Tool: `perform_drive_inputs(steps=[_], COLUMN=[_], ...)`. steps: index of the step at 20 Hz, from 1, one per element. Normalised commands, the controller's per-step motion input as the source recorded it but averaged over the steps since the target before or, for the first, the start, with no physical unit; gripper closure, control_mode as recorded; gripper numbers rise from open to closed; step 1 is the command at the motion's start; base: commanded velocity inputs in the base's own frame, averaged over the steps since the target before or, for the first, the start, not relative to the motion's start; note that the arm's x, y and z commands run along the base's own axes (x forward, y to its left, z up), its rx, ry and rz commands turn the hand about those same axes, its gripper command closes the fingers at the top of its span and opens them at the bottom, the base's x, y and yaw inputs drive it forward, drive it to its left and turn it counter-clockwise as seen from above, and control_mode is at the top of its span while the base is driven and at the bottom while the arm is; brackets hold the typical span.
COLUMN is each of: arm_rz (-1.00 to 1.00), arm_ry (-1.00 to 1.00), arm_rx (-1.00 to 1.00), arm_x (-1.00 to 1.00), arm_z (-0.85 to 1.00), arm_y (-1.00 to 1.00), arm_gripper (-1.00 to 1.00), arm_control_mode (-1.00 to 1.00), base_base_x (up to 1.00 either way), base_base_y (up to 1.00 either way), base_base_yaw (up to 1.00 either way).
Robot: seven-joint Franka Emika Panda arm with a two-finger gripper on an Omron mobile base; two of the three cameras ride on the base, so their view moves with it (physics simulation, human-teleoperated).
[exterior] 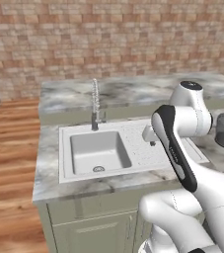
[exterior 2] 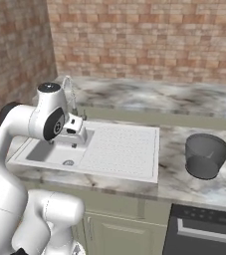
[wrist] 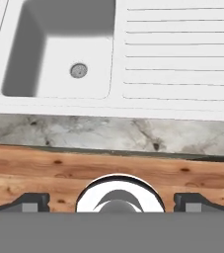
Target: Turn on the sink faucet and place the jug under the water for a few seconds to fill it up.
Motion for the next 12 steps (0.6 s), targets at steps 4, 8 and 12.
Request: perform_drive_inputs(steps=[4,8,12], arm_rz=[0.0,0.0,0.0], arm_ry=[0.0,0.0,0.0], arm_rx=[0.0,0.0,0.0], arm_x=[0.0,0.0,0.0], arm_z=[0.0,0.0,0.0], arm_y=[0.0,0.0,0.0], arm_gripper=[-1.0,-1.0,-1.0], arm_control_mode=[1.0,1.0,1.0], base_base_x=[0.49,0.59,0.61], base_base_y=[0.17,0.16,0.05], base_base_yaw=[0.0,0.0,0.0])
